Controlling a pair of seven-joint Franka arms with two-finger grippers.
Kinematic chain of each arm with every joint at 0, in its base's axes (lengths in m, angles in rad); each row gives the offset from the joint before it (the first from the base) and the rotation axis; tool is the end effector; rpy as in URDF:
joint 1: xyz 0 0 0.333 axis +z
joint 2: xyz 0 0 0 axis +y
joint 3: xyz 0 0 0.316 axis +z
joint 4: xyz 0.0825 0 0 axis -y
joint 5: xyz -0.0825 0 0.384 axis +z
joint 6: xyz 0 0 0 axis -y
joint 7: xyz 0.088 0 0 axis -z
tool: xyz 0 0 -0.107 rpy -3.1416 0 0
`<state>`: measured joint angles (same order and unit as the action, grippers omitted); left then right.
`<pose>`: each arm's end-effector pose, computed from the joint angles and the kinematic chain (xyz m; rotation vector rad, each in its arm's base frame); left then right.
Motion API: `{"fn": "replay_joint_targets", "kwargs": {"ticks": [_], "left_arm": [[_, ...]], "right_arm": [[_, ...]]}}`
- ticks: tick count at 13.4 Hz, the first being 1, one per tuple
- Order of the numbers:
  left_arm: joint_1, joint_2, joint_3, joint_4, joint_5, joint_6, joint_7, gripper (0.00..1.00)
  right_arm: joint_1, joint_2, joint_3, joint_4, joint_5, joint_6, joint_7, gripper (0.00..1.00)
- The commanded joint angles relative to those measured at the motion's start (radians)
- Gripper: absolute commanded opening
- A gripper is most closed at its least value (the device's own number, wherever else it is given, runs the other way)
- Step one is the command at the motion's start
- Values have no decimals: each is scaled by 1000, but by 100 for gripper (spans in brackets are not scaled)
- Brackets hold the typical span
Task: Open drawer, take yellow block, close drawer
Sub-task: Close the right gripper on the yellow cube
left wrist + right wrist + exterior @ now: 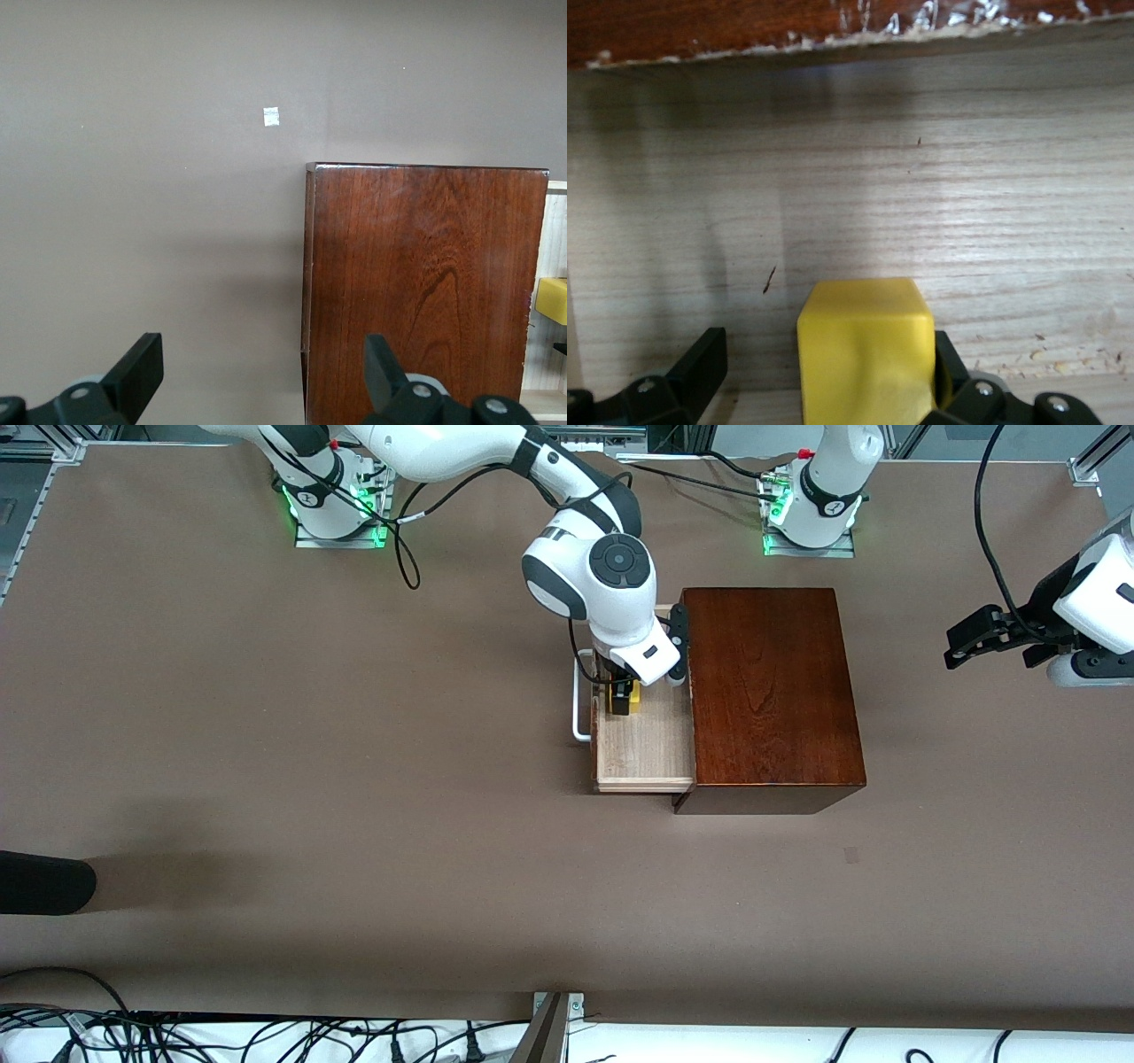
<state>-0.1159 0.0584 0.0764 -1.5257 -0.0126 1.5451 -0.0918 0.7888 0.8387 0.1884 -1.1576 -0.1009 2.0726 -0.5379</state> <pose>0.5690 -0.0252 0.6108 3.1343 0.0818 -0.0616 0.4705 0.6099 0.3061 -2.2578 -2.0869 -0.1188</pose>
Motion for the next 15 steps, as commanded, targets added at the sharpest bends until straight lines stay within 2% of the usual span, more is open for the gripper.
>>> {"fn": "replay_joint_targets", "kwargs": {"ticks": [1, 4, 5, 6, 7, 8, 11, 15], "left_arm": [[-5, 9, 0, 22, 20, -3, -8, 100], [-5, 11, 0, 22, 20, -2, -8, 100], [-5, 11, 0, 24, 20, -2, -8, 100], [-5, 11, 0, 22, 20, -3, -8, 100], [-5, 11, 0, 24, 20, -3, -9, 100], [-5, 9, 0, 24, 20, -3, -8, 100], [-5, 11, 2, 24, 20, -3, -8, 100], [-5, 11, 2, 24, 22, -2, -8, 100]], "right_arm": [[10, 23, -9, 29, -17, 15, -5, 88], [10, 30, -17, 36, -40, 17, -28, 28], [10, 30, -18, 36, -40, 15, -24, 19], [10, 30, -17, 36, -40, 15, -22, 16], [12, 31, -18, 36, -40, 14, -19, 4], [12, 30, -17, 38, -40, 8, -17, 0], [12, 25, -12, 47, -40, -22, -14, 0], [43, 19, -6, 151, -36, -231, 81, 0]]}}
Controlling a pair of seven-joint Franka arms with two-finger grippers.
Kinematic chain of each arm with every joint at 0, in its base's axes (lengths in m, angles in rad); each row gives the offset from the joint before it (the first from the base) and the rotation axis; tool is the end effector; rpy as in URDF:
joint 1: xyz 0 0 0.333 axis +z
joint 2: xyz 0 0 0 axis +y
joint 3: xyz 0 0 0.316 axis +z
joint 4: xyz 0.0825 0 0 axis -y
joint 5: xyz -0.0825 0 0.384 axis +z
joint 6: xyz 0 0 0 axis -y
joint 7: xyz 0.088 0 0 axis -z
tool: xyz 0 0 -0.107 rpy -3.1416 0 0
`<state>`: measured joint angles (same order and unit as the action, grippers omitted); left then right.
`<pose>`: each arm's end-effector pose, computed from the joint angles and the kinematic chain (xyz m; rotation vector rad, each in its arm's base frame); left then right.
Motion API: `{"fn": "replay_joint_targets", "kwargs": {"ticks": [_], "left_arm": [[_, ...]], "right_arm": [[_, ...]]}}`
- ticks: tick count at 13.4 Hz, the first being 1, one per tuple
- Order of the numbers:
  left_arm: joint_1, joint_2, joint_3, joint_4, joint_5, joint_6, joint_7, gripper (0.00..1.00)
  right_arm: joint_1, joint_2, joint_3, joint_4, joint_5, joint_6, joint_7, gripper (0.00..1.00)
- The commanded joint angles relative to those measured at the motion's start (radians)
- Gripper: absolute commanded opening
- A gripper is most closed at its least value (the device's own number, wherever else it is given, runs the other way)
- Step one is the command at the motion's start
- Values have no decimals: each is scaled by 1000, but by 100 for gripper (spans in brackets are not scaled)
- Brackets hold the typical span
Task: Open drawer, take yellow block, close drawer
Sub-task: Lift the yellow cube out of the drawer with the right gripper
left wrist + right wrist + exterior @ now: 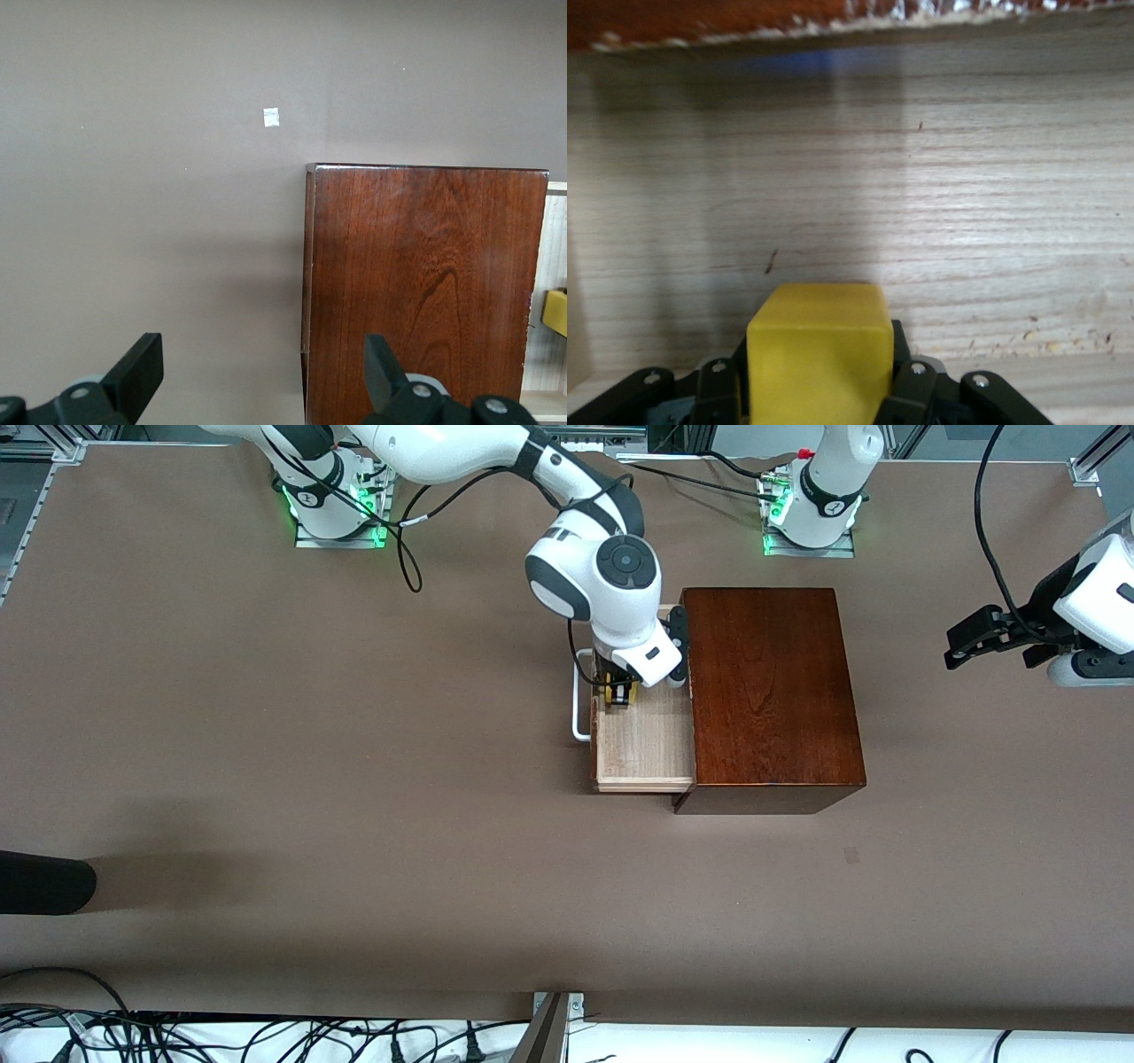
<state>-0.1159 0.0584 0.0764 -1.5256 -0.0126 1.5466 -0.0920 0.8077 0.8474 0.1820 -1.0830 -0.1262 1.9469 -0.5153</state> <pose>0.5692 -0.0252 0.6109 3.1343 0.0821 -0.0591 0.4667 0.6125 0.3227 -2.2948 -2.1108 -0.0365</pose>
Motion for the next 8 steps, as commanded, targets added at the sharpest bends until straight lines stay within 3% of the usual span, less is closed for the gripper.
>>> {"fn": "replay_joint_targets", "kwargs": {"ticks": [1, 8], "left_arm": [[-5, 11, 2, 24, 22, -3, -8, 100], [-5, 11, 2, 24, 20, -3, -8, 100]], "right_arm": [[30, -2, 1, 92, -9, -140, 70, 0], [-31, -149, -10, 90, -3, -312, 75, 0]]}}
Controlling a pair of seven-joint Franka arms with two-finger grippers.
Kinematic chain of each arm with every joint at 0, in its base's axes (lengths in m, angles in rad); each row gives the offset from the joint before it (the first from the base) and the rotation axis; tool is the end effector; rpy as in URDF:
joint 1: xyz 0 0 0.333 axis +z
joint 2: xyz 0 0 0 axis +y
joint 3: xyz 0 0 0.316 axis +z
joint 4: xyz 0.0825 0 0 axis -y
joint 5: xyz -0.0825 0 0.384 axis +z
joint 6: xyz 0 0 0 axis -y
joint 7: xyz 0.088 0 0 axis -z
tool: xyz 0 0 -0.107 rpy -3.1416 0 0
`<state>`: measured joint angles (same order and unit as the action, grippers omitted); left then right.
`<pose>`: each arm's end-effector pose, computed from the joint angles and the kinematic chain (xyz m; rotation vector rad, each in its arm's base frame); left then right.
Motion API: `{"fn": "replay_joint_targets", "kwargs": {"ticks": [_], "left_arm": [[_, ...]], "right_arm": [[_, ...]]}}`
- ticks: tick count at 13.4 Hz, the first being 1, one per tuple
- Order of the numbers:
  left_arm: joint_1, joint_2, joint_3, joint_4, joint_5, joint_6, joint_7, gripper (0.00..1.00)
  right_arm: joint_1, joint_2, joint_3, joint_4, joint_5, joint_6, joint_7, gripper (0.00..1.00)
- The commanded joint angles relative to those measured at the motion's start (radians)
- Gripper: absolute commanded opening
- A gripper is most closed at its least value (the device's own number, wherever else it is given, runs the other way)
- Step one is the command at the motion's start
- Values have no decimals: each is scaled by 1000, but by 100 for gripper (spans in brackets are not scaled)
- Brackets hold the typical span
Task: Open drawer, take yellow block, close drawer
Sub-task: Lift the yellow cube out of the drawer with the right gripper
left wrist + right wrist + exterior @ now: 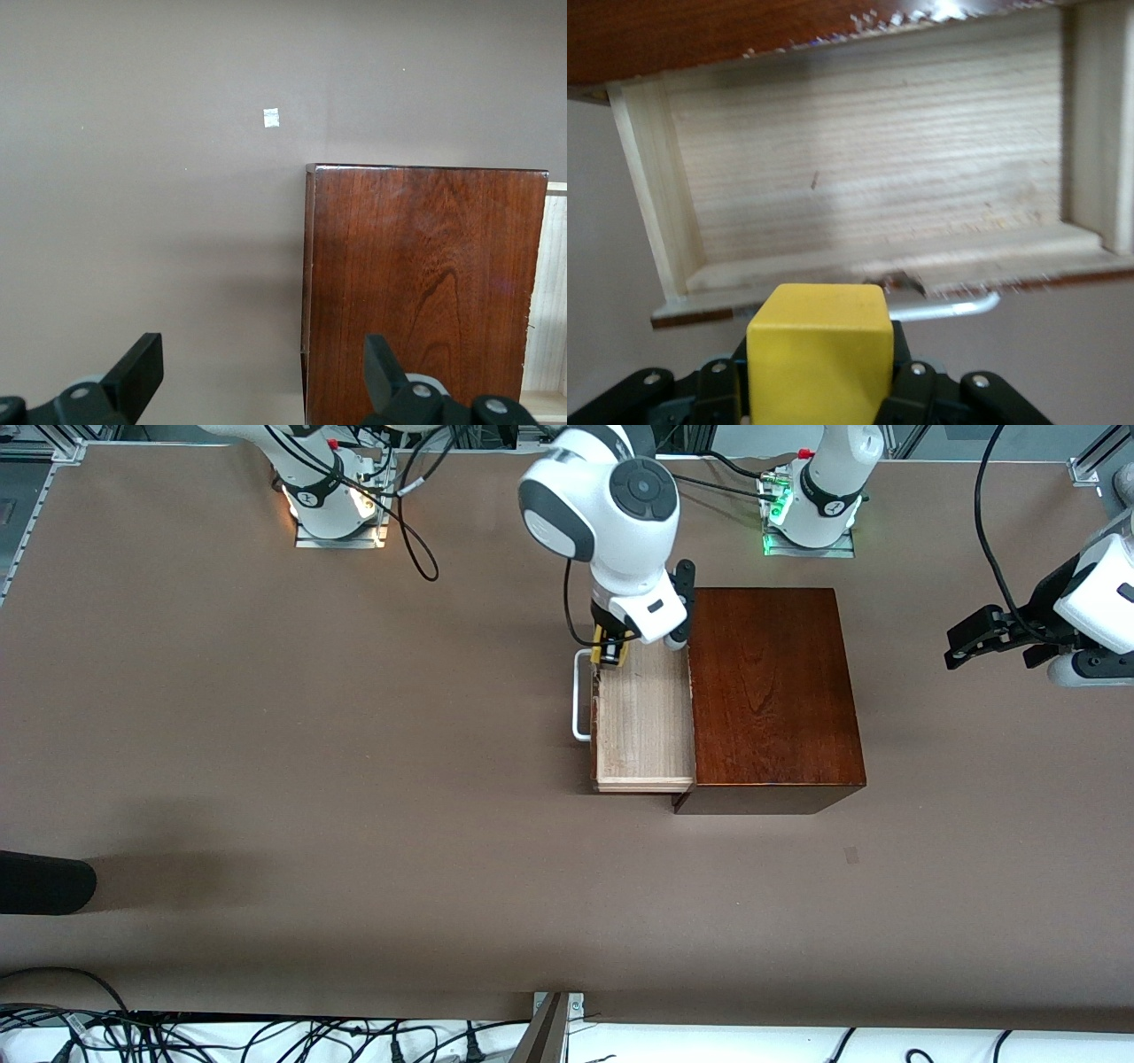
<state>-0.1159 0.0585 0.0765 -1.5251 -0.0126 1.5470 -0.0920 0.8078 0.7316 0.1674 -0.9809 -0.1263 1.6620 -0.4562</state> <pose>0.5693 -0.0251 0.6112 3.1343 0.0823 -0.0578 0.4634 0.5853 0.4331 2.3786 2.0151 -0.0593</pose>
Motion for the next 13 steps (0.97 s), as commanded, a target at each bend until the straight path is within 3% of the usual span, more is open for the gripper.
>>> {"fn": "replay_joint_targets", "kwargs": {"ticks": [1, 6, 10, 13], "left_arm": [[-5, 11, 2, 23, 20, -4, -8, 100], [-5, 11, 2, 23, 20, -2, -8, 100], [-5, 11, 3, 23, 20, -4, -8, 100], [-5, 11, 3, 23, 20, -2, -8, 100]], "right_arm": [[-41, -56, 1, -12, -4, -27, 55, 0], [-53, -153, -61, -93, -4, -54, 398, 0], [-53, -288, -167, -255, 19, -36, 401, 0], [-53, -440, -253, -488, 57, 74, 439, 0]]}}
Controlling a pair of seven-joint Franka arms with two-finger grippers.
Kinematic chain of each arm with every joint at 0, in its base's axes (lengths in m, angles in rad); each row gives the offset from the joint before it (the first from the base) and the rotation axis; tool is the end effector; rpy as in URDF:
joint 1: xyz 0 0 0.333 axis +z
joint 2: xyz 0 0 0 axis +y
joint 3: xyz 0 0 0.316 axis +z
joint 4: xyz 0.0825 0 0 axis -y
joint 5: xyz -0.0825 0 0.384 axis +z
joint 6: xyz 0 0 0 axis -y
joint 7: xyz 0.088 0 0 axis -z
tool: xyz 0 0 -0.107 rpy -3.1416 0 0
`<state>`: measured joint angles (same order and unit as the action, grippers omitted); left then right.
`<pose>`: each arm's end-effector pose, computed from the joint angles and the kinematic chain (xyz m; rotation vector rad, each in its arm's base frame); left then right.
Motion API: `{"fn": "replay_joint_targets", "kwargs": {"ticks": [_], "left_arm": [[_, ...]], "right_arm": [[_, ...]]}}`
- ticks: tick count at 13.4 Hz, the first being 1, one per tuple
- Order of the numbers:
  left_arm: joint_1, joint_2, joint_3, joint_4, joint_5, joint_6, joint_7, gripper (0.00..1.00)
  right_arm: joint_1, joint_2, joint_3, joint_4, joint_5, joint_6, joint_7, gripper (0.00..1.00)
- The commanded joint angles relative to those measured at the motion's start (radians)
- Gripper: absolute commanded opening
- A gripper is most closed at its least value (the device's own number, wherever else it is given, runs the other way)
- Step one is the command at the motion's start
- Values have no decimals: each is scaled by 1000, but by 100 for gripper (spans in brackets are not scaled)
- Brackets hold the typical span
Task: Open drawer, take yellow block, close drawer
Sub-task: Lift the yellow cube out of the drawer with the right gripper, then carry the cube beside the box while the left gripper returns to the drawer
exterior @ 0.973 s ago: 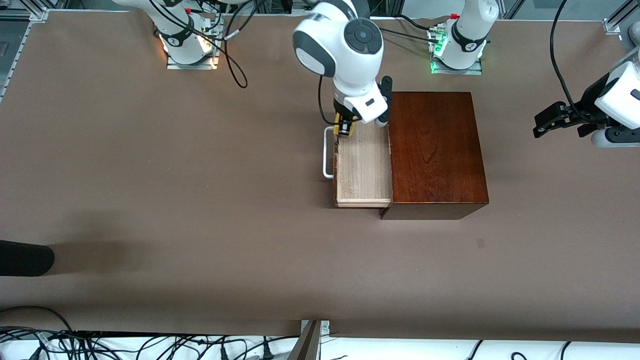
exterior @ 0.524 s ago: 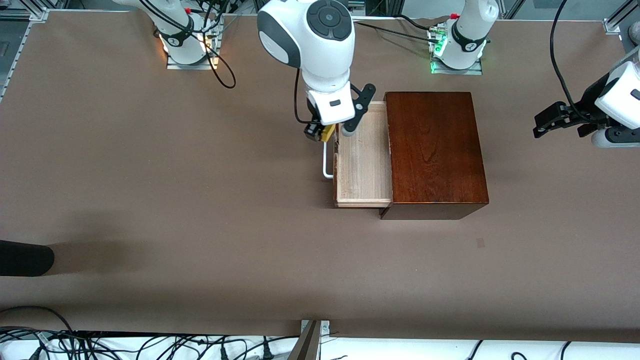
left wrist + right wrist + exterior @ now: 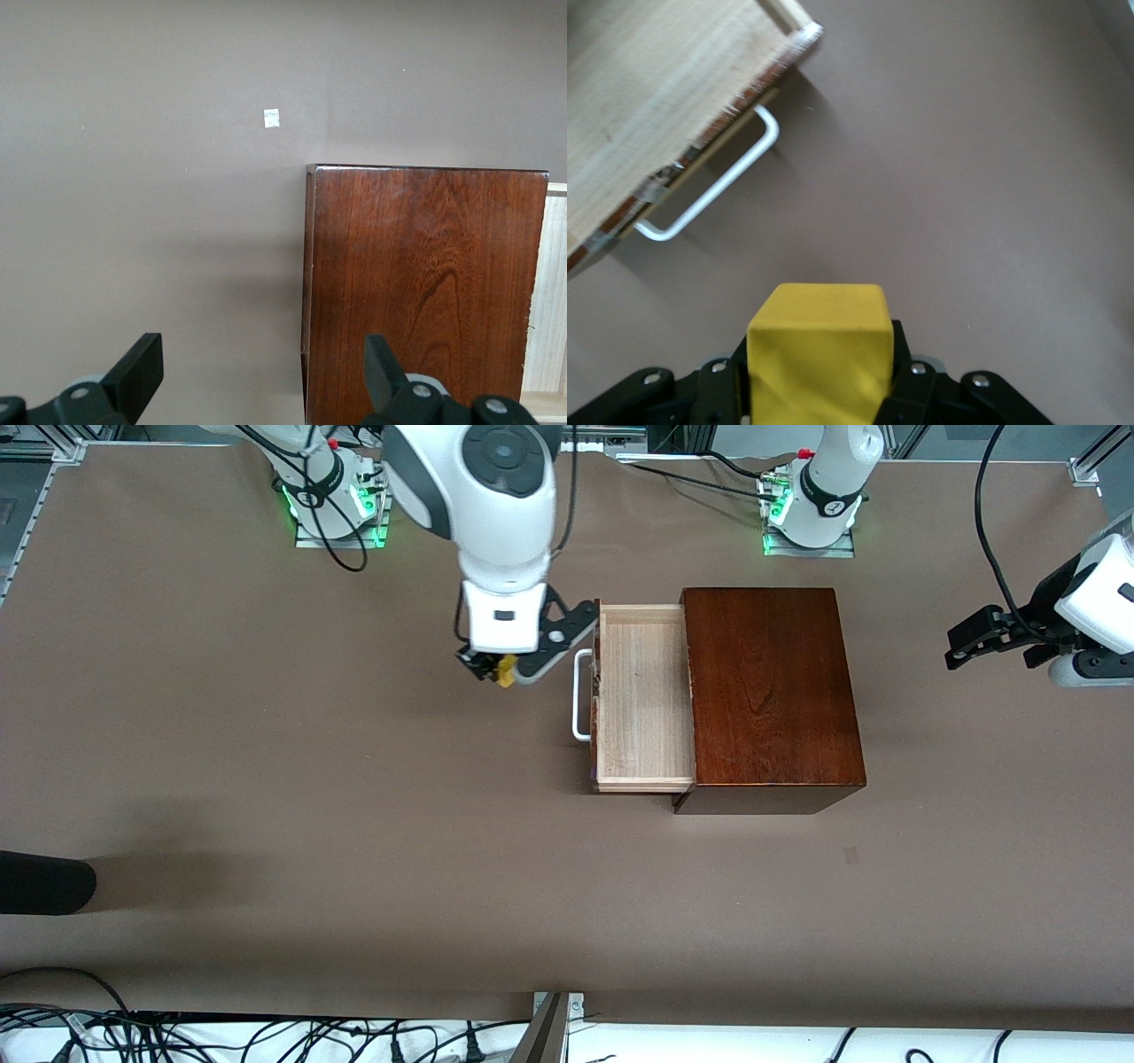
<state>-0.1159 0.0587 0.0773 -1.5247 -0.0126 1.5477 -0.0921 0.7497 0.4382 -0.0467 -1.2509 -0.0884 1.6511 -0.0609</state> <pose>0.5695 -0.0247 0.6113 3.1342 0.0837 -0.0564 0.5231 0.4403 0.5113 2.8020 1.1464 -0.0022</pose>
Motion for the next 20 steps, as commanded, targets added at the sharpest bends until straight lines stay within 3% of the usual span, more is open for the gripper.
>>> {"fn": "replay_joint_targets", "kwargs": {"ticks": [1, 6, 13, 17, 20], "left_arm": [[-5, 10, 2, 23, 20, -3, -8, 100], [-7, 12, 1, 23, 17, -1, -12, 100], [-17, 32, -5, 24, 11, -1, 9, 100], [-51, 52, -17, 58, -36, -9, -14, 100], [-143, 76, -17, 63, -38, -9, -118, 100]], "right_arm": [[5, -198, -70, -302, 18, 119, 46, 0], [5, -438, -226, -686, 16, 271, 44, 0], [6, -573, -488, -996, 9, 482, 46, 0], [5, -575, -645, -1058, 7, 574, 44, 0], [5, -550, -715, -1117, 7, 686, 44, 0]]}}
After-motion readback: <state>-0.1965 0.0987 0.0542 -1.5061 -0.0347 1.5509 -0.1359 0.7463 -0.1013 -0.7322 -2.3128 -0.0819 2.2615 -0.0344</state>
